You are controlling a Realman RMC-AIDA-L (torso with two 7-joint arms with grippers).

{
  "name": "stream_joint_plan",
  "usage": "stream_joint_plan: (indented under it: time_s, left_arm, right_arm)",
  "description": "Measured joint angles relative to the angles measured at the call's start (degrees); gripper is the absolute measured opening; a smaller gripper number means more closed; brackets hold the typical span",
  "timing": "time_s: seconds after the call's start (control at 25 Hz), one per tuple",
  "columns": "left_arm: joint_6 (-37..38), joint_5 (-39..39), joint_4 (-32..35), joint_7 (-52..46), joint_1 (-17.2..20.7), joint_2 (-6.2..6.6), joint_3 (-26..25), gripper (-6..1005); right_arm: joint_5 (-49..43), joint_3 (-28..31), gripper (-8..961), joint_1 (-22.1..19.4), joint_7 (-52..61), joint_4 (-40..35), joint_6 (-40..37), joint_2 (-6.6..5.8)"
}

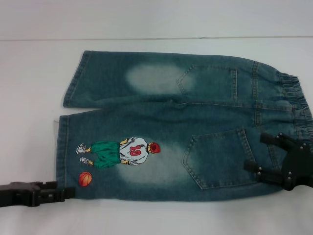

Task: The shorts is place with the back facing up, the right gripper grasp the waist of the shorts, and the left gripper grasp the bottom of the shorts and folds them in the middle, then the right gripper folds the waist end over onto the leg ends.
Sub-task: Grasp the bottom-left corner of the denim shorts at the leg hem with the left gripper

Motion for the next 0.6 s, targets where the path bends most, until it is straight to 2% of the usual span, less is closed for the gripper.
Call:
stream_joint_plan:
  time_s: [0.24,0.6]
  left_arm:
    - [0.12,0.78,2.56,-2.15,0.24,0.03,-0.26,860]
    - [-0.25,4.7,2.9,-5.23,-0.92,0.05,-0.38,860]
  right_arm:
    - [0.0,-0.01,946,-0.46,-0.02,0.04,0.13,0.0]
    - [0.0,0.0,946,-0.57,-0.02,0.05,0.26,0.0]
